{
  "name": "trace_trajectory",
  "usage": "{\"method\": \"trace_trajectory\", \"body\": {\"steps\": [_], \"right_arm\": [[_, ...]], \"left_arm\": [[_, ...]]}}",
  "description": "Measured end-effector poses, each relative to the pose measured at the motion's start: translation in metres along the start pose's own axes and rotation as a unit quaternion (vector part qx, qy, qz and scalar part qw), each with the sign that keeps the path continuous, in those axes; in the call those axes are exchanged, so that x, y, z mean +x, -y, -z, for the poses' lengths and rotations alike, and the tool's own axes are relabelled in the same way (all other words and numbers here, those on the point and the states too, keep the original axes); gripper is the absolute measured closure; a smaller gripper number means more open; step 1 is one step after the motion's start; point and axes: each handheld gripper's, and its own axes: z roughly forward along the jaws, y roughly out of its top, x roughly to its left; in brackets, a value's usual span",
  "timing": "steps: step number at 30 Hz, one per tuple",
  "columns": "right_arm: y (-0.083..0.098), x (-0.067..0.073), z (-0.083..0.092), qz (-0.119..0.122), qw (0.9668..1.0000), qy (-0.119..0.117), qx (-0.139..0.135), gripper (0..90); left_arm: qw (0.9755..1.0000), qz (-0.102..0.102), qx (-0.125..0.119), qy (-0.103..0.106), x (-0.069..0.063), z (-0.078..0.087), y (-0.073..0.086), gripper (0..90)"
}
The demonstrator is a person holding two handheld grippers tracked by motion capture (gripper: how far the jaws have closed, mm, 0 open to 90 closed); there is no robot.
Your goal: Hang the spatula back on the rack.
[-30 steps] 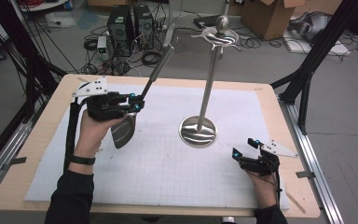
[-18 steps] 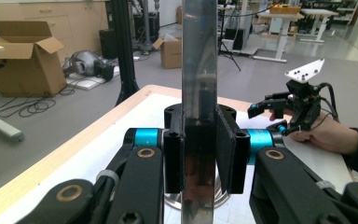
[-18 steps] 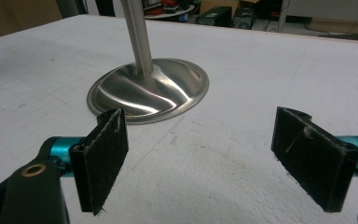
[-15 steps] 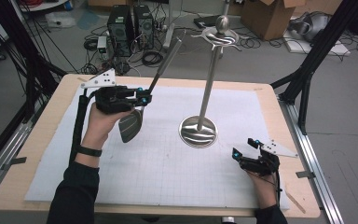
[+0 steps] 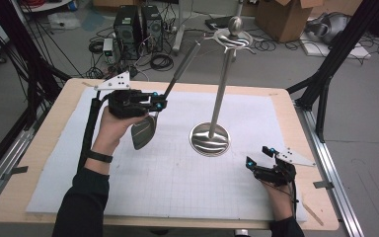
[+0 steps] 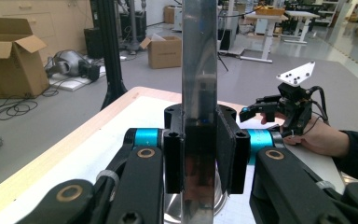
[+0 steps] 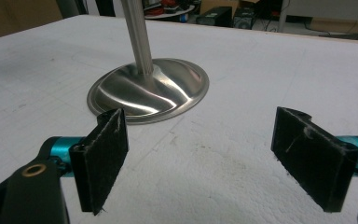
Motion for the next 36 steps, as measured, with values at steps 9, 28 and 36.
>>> {"method": "trace_trajectory", "body": {"steps": [9, 28, 36], "right_arm": [[0.0, 0.0, 0.0, -0.001, 1.0, 0.0, 0.001, 18.0], [0.0, -0.001, 0.0, -0.001, 1.0, 0.0, 0.002, 18.0], [0.0, 0.0, 0.0, -0.002, 1.0, -0.001, 0.001, 18.0]], "left_arm": [[1.0, 0.002, 0.002, 0.003, 0.001, -0.008, 0.003, 74.6], [0.9999, -0.01, 0.002, 0.007, -0.004, -0.031, 0.01, 74.4], [0.9998, -0.016, 0.01, -0.001, -0.006, -0.039, 0.013, 74.2]]}}
